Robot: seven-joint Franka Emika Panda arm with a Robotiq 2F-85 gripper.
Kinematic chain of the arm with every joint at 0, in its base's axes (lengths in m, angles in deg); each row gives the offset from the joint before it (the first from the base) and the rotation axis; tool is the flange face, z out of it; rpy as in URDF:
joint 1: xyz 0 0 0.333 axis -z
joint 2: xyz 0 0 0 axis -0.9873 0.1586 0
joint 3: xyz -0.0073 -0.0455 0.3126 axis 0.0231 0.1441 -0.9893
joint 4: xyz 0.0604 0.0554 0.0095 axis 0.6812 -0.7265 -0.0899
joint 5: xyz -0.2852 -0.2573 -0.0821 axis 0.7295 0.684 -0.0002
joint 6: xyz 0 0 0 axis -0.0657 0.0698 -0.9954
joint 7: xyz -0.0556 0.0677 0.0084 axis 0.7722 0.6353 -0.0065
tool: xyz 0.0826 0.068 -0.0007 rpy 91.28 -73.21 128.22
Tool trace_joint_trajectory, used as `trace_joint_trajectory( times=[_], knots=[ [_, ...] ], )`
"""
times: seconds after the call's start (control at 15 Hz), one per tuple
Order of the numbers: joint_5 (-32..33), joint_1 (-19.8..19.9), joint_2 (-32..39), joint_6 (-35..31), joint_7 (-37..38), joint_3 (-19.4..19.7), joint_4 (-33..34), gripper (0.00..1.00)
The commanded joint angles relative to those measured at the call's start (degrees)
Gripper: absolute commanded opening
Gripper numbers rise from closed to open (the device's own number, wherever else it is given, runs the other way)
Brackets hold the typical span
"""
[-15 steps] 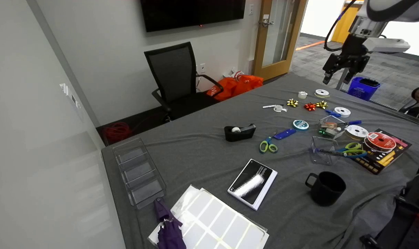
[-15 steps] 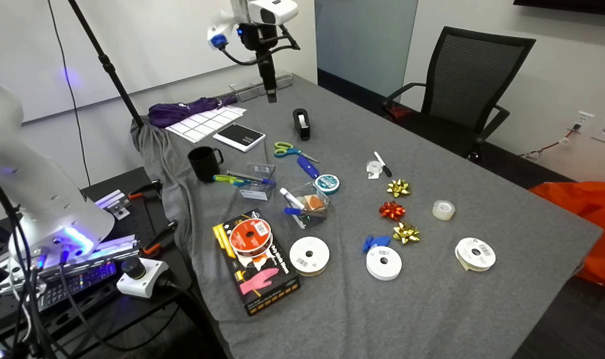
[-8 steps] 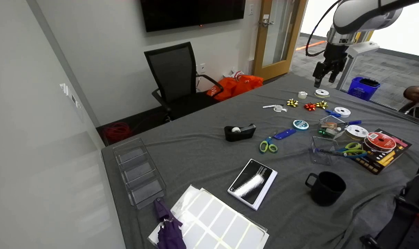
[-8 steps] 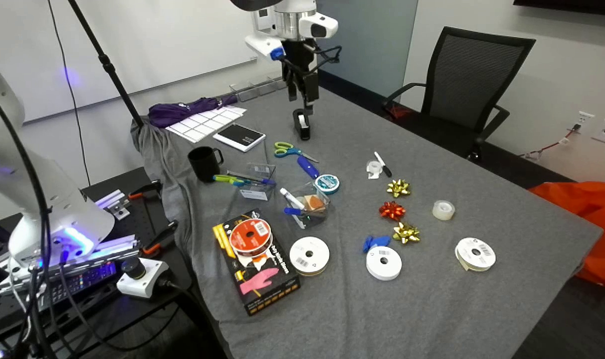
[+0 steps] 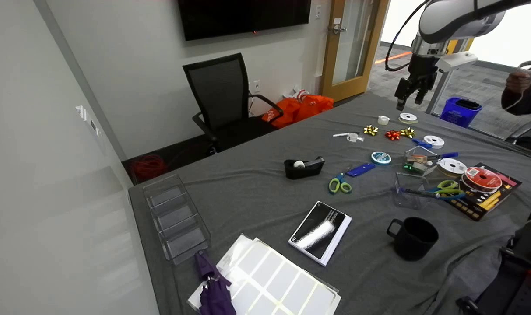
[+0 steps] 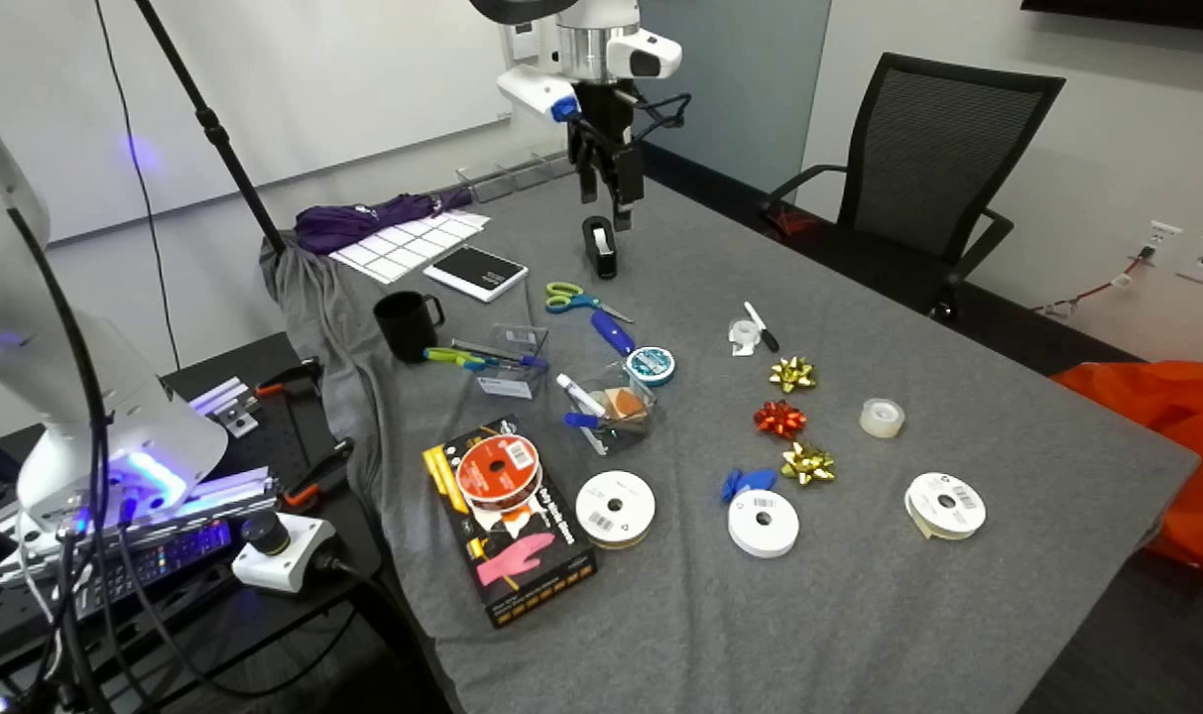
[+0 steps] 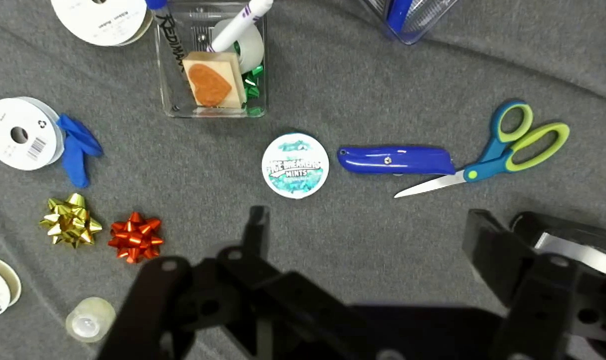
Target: Remove the object from the transparent pen holder to the right and put it on the table
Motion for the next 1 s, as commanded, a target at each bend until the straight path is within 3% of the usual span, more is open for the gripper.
trace_joint_trajectory(
  times=[0.0,0.33,0.93],
  knots=[
    [-2.39,3.81,0.60,-1.32,-6.19,-2.41,-1.97,1.00],
    [-5.72,7.97,2.83,0.61,-14.06,-3.02,-2.99,1.00],
    [-6.03,12.89,6.17,-9.55,-36.23,-5.09,-8.26,1.00]
  ],
)
